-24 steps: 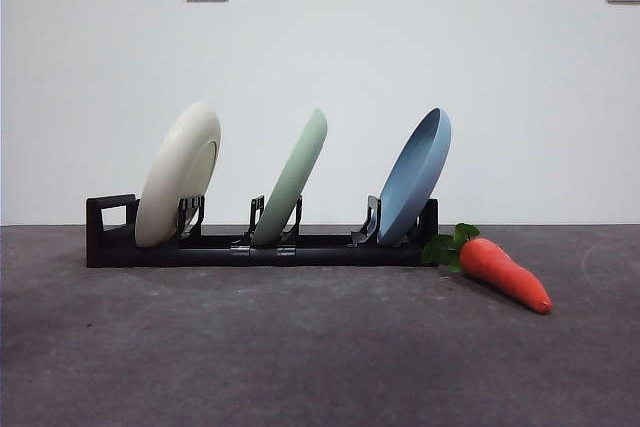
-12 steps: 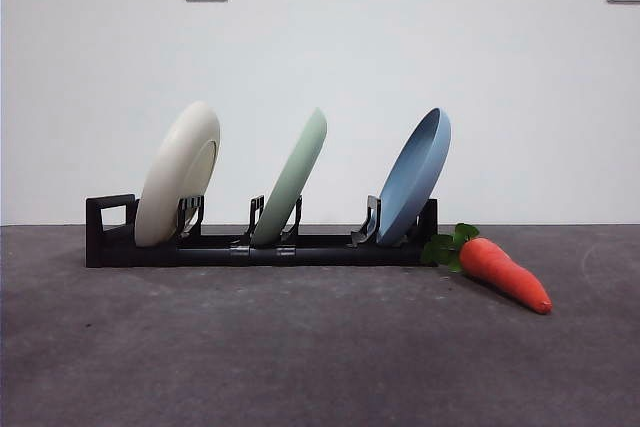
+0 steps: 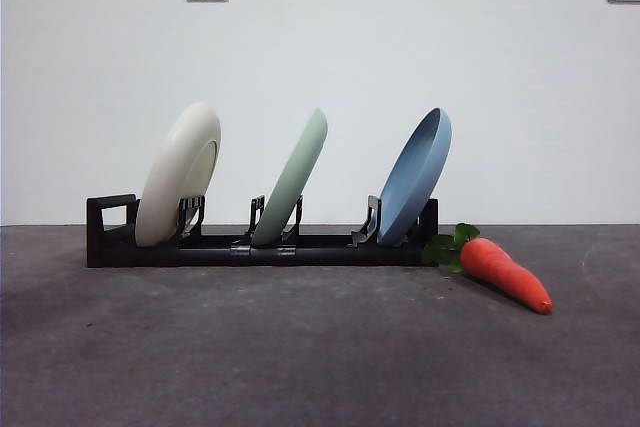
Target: Take the green plate from the plate rack,put the plate on the table,take the carrot from the table,put the carrot in the plate
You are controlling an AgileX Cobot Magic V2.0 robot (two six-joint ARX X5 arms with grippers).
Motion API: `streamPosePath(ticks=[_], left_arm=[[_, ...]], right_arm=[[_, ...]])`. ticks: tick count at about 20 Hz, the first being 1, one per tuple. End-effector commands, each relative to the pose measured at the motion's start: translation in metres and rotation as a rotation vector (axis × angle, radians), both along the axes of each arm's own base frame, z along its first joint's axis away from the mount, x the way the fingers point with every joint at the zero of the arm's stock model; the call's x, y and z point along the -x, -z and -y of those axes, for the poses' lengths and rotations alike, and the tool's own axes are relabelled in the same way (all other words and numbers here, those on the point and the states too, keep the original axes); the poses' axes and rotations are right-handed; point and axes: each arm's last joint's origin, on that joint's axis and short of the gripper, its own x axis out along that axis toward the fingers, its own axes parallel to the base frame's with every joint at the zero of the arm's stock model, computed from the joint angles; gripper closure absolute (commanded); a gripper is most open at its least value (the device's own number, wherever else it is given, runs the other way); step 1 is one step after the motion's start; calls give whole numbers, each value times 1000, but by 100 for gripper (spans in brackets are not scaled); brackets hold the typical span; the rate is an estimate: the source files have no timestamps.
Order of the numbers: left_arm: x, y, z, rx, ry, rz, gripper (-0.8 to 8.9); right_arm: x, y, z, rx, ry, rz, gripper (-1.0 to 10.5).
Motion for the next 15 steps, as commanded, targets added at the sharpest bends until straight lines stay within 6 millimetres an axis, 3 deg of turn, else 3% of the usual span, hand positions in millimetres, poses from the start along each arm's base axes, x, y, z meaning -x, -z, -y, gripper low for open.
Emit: streamPosePath(ticks=[1, 5, 8, 11, 15], left_arm=[[-22, -16, 9, -7, 52, 55, 247], [-71, -40, 40, -57, 70, 80, 247], [-109, -45, 72, -121, 79, 114, 247], [-148, -38, 106, -169, 63, 148, 247], [-198, -9, 145, -202, 57, 190, 247]], right_arm=[[0, -1, 0, 0, -3, 7, 348], [0, -1, 0, 0, -2, 7, 348], [0, -1, 0, 0, -2, 7, 348], [0, -1, 0, 0, -2, 7, 349], [0, -1, 0, 2, 0, 7, 349]])
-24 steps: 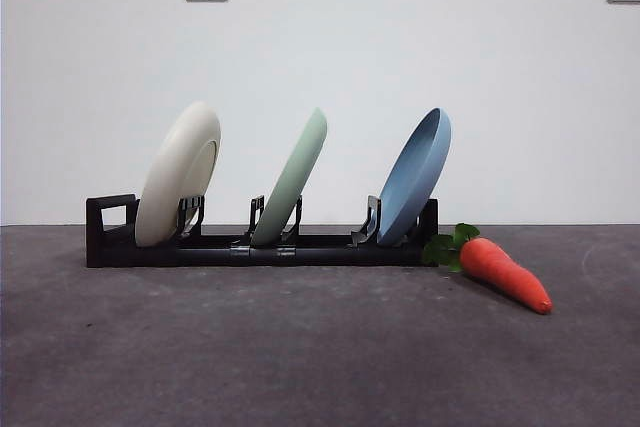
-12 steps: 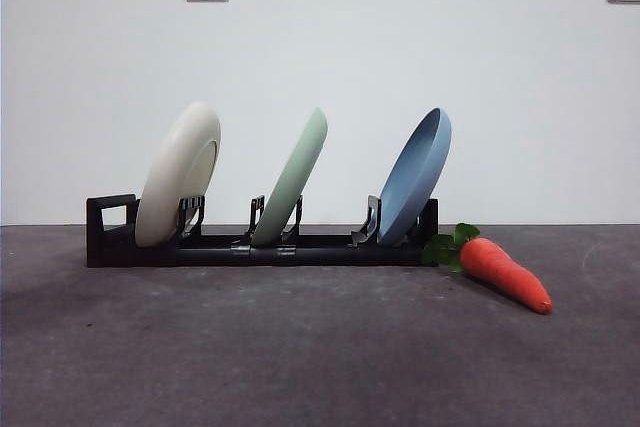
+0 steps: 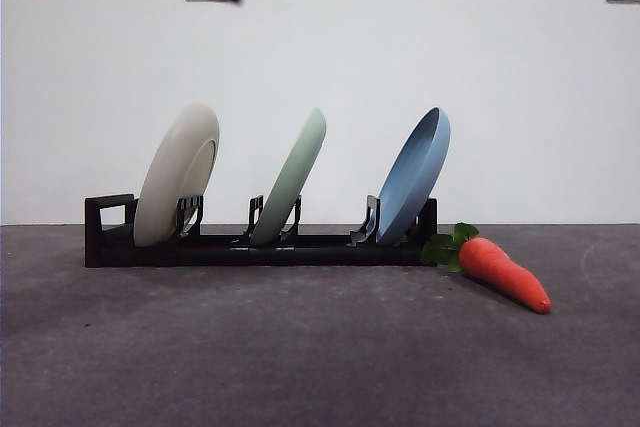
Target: Take the green plate from the plate rack,put the plate on the table,take the carrot from the table,put the carrot in the plate
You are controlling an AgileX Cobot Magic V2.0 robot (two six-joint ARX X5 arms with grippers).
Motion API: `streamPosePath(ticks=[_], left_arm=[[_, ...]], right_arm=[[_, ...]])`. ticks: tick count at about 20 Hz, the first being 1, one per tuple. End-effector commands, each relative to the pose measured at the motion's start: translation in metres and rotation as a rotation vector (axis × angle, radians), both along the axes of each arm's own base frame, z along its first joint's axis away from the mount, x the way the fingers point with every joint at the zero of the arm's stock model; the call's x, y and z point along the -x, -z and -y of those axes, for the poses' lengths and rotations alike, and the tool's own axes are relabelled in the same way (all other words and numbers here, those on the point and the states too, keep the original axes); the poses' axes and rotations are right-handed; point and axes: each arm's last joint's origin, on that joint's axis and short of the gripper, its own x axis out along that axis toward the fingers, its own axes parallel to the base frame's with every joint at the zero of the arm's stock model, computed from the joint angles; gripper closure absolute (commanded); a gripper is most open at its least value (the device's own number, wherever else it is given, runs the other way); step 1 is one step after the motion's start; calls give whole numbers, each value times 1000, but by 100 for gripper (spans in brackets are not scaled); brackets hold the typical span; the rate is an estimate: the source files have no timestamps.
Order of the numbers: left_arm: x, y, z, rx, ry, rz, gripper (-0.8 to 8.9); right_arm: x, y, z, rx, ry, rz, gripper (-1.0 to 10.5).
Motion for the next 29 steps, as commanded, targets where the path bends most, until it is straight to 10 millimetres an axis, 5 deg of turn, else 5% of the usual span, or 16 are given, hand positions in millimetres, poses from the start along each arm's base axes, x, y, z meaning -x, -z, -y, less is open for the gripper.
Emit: streamPosePath(ticks=[1, 6, 11, 14, 17, 20, 22, 29], left_arm=[[-26, 26, 20, -35, 14, 17, 247], [-63, 80, 40, -81, -56, 3, 247], [-75, 107, 47, -99, -73, -12, 260], [-79, 119, 49, -112, -74, -33, 415], [-81, 124, 49, -122, -96, -43, 465], [-81, 123, 49, -119, -95, -44, 734], [-81, 123, 49, -115, -96, -47, 816], [-79, 113, 47, -64, -112, -47, 822]], right_arm=[[0, -1, 0, 1, -1, 7, 349], [0, -1, 0, -5, 4, -4, 349], [0, 0, 0, -5, 5, -8, 349], [0, 0, 0, -5, 5, -8, 349], [0, 0, 0, -5, 5, -8, 349], [0, 0, 0, -5, 5, -8, 350], [0, 0, 0, -5, 5, -8, 350], [0, 0, 0, -4, 4, -8, 350]])
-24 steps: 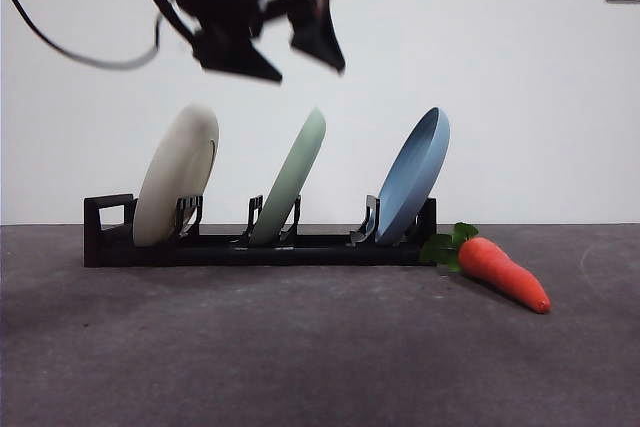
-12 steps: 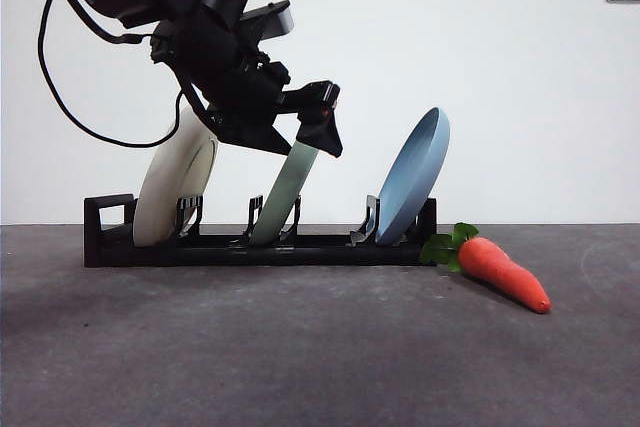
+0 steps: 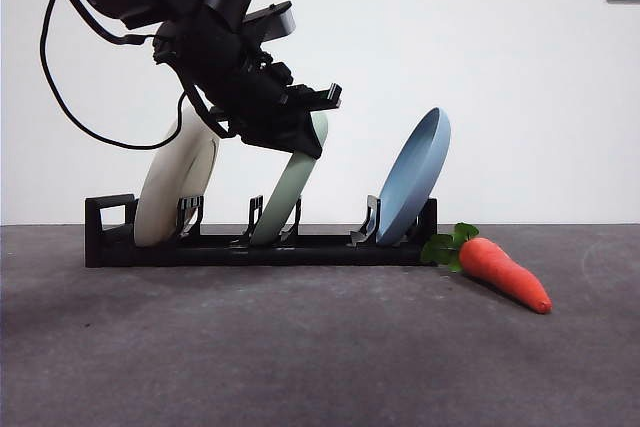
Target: Take the green plate from the plate rack,put the plate on the table,take the carrot from the table,put the carrot in the plate
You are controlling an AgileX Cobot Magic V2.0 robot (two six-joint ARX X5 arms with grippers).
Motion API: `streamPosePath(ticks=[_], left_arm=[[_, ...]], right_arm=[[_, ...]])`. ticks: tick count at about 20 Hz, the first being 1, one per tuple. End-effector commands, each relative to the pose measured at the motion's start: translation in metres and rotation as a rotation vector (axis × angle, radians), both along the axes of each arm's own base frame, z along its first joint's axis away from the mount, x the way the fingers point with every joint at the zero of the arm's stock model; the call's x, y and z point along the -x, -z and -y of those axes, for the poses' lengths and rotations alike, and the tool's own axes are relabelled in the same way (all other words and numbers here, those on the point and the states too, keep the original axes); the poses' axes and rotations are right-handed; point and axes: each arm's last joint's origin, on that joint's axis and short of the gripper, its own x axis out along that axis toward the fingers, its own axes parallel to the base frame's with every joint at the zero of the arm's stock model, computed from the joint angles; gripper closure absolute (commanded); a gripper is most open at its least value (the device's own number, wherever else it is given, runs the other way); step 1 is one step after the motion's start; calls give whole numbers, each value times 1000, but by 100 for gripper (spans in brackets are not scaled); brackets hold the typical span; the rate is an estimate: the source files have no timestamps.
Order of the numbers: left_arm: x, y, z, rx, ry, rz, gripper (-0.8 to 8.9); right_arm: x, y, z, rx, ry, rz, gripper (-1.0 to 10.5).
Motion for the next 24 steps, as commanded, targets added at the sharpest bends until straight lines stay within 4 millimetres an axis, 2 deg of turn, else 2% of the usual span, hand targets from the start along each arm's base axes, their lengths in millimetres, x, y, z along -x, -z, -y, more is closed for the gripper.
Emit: streamPosePath(ticks=[1, 5, 10, 13, 16, 18, 21, 24], left_arm=[[1, -11, -2, 30, -13, 31, 822], [8, -34, -5, 63, -12, 82, 822], [30, -79, -14, 122, 43, 150, 821], [59, -105, -16, 129, 118, 127, 821], [100, -122, -13, 43, 206, 73, 820], [128, -125, -9, -75, 257, 32, 820], [160, -110, 4, -367, 269, -27, 819], [178, -93, 19, -499, 283, -48, 819]], right_arm=[[0, -1, 0, -3, 2, -1, 350], [0, -1, 0, -3, 2, -1, 350], [0, -1, 0, -3, 2, 0, 350], [0, -1, 0, -3, 2, 1, 350], [0, -1, 0, -3, 2, 1, 350], [0, -1, 0, -3, 1, 1, 350], [0, -1, 0, -4, 1, 0, 350], [0, -1, 0, -5, 0, 0, 350]])
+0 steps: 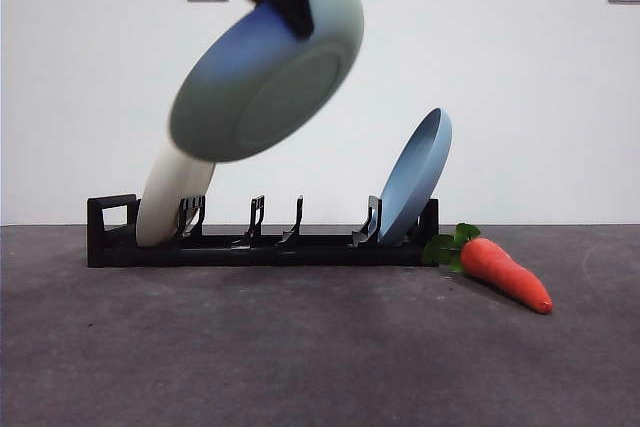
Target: Take the green plate from the plate rack,put the plate on the table,take the carrot from the table,put the carrot in the plate
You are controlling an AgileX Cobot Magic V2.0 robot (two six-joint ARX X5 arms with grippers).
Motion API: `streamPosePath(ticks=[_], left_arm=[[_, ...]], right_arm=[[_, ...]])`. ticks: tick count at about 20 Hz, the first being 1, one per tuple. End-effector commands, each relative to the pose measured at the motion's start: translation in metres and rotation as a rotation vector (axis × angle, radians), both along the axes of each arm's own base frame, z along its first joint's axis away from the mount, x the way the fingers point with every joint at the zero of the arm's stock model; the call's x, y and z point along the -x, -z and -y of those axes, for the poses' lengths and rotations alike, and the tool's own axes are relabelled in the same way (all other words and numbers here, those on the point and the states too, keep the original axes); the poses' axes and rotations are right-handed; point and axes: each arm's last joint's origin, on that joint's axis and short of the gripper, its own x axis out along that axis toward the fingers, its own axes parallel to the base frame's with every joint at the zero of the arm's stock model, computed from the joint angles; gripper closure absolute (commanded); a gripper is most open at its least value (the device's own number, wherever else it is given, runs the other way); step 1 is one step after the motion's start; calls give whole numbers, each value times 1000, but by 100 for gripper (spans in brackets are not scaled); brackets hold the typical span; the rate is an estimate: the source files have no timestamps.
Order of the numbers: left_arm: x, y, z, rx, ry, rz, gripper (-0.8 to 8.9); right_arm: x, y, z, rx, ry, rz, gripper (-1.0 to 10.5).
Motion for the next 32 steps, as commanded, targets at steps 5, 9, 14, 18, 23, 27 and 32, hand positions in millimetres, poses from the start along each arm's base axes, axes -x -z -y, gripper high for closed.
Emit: streamPosePath(ticks=[5, 9, 14, 18, 23, 27, 32], left_arm=[[27, 52, 16, -178, 63, 56, 819], [35, 96, 16, -272, 115, 116, 819], [37, 145, 15, -352, 155, 95, 819], [33, 172, 25, -407, 181, 66, 819], [34, 180, 28, -370, 197, 10, 799], [33, 180, 28, -348, 195, -13, 586], [31, 167, 33, -294, 176, -12, 586]], right_arm=[[0, -1, 0, -5, 1, -1, 350], [0, -1, 0, -8, 3, -3, 350], [0, -1, 0, -7, 4, -4, 350], [-5, 1, -1, -6, 4, -25, 350], [-12, 4, -1, -2, 4, -61, 350], [-27, 8, -3, -4, 12, -95, 350], [-59, 16, -5, 2, 16, -119, 350]])
